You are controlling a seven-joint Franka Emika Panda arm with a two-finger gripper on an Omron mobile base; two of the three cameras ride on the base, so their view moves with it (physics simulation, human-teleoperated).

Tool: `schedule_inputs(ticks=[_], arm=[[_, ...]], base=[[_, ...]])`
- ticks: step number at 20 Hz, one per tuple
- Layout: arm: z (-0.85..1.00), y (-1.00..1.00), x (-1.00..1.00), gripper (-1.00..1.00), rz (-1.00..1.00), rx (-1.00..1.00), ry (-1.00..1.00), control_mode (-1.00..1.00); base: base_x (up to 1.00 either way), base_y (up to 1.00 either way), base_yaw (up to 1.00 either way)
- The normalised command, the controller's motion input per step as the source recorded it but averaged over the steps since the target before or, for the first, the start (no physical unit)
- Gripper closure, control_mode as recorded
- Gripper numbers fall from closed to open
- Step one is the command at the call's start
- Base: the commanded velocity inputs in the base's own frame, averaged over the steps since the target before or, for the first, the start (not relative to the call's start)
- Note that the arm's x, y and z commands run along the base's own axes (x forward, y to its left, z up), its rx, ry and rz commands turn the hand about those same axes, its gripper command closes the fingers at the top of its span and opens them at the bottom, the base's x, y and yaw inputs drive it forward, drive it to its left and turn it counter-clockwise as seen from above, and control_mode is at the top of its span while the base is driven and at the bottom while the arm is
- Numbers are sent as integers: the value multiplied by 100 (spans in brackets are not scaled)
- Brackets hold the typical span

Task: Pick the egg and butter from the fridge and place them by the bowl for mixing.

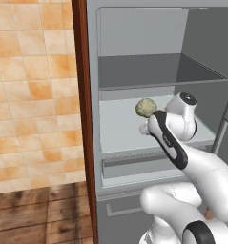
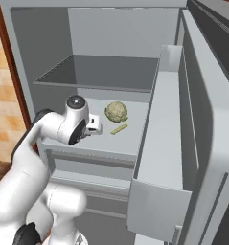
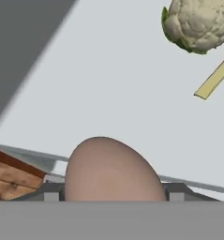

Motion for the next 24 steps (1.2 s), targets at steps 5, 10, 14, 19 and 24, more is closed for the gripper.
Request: schedule_inputs(ticks=[5,10,14,19,24], arm=[[35,0,-46,100,-3,-1,-1,-100],[12,0,-21,100,-6,0,0,-100],[0,0,0,100,0,0,0,100],[0,0,0,100,0,0,0,100],[0,0,0,100,0,0,0,100]], base=[[0,0,0],[0,0,0],[-4,0,0],[-54,4,10],[-38,65,17]])
